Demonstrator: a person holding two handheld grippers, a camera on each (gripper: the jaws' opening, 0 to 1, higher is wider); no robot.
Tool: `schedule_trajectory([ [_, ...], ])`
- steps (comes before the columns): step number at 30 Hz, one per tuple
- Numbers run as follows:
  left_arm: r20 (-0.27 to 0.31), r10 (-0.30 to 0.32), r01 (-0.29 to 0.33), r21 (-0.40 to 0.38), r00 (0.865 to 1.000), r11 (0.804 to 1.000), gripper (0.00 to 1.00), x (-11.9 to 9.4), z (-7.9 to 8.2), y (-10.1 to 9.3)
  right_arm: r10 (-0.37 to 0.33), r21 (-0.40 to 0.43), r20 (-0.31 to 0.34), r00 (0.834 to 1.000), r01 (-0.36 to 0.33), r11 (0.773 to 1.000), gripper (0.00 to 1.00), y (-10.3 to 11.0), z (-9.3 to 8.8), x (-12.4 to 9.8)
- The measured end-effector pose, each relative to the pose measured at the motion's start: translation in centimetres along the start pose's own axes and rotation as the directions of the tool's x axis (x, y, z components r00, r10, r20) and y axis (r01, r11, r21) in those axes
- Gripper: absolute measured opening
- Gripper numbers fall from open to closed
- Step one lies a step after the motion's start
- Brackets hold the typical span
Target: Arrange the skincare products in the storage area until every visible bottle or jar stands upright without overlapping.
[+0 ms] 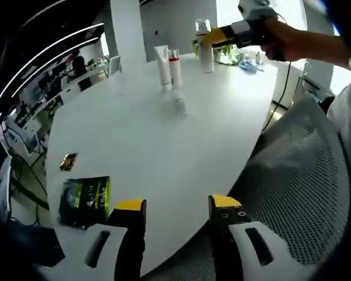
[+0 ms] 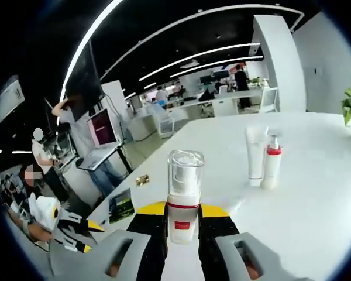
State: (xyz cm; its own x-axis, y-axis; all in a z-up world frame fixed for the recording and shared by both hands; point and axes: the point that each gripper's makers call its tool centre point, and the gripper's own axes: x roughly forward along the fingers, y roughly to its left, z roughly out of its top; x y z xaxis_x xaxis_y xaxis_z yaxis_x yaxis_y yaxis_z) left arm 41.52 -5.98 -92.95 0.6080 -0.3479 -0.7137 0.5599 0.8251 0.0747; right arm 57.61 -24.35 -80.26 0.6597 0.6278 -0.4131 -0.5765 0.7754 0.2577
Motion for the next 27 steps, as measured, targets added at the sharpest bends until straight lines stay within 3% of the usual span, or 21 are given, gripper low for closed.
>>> schedule_trajectory([
  [3,-0.017,0.044,-0.043,0.064,0.999,0.997,0.45,0.3,-0.4,0.4,-0.02,-0.02,0.006,1.0,0.02,1.0,0.12,-1.2,0.5,0.6],
  [5,-0.002,0.05,-0.05,0.053,0.999,0.997,0.43,0.5,-0.5,0.6,-0.035,-0.025,0.009,0.999,0.036,0.999,0.12,-2.3,0.7,1.1],
  [15,-0.042,0.049,-0.047,0.049,0.998,0.998,0.39,0.7,-1.2,0.7,-0.103,-0.011,0.023,0.994,0.104,0.995,0.12,-7.2,1.4,4.5],
  [27,-0.061,0.055,-0.053,0.04,0.997,0.998,0.35,0.8,-1.5,0.9,-0.158,-0.061,0.037,0.987,0.16,0.985,0.12,-11.1,1.9,8.2],
])
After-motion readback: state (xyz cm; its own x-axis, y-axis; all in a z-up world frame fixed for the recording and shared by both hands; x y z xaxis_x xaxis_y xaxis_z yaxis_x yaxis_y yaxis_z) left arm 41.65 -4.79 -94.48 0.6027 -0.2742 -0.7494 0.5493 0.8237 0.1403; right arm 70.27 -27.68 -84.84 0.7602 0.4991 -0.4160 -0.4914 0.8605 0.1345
